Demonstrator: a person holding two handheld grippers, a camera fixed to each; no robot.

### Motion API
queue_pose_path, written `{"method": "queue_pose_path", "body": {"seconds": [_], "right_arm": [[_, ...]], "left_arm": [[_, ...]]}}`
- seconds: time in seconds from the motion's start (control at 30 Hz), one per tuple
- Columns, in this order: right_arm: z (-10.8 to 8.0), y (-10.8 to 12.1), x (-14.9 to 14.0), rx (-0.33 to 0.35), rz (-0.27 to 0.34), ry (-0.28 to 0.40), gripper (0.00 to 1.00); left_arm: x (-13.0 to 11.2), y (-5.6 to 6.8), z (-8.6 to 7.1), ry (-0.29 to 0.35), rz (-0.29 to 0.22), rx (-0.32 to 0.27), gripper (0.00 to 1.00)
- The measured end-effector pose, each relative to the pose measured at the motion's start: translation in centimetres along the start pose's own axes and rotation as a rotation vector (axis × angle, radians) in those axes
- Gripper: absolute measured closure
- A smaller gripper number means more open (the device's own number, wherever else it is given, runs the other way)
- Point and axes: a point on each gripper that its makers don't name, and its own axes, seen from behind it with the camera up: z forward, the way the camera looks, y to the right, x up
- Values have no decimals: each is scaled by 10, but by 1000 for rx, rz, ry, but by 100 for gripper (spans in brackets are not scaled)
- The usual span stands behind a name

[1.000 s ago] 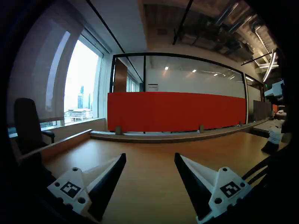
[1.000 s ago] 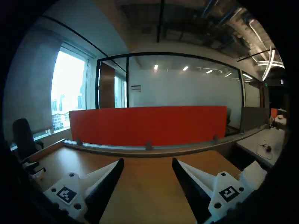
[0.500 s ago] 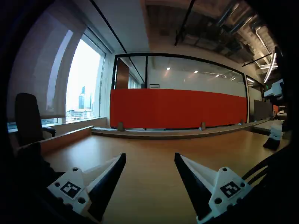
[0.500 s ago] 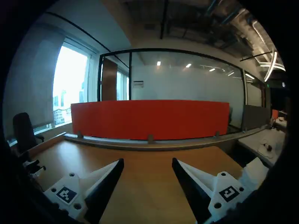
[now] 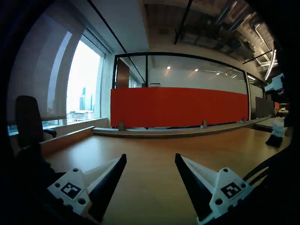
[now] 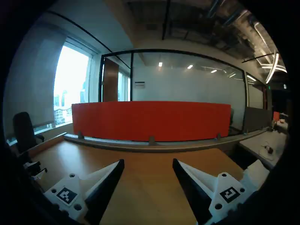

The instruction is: Fold towel

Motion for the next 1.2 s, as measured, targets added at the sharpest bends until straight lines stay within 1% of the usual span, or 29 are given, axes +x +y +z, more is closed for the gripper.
{"method": "queue_pose_path", "body": {"seconds": [0.2, 0.4, 0.6, 0.8, 1.0, 1.2], "right_arm": [[0, 1, -2, 2, 5, -1, 0], [1, 9, -2, -7, 6, 9, 0], [1, 18, 6, -10, 16, 35, 0], [-1, 22, 16, 10, 14, 71, 0], [0, 40, 20, 11, 38, 90, 0], [1, 59, 22, -4, 67, 122, 0]], "left_arm": [[-2, 1, 1, 1, 5, 2, 4], [-4, 2, 2, 2, 5, 2, 3], [-6, 2, 2, 3, 5, 2, 3], [-9, 3, 4, 4, 4, 2, 3], [-12, 4, 4, 4, 4, 2, 3], [-13, 4, 5, 5, 4, 3, 3]]}}
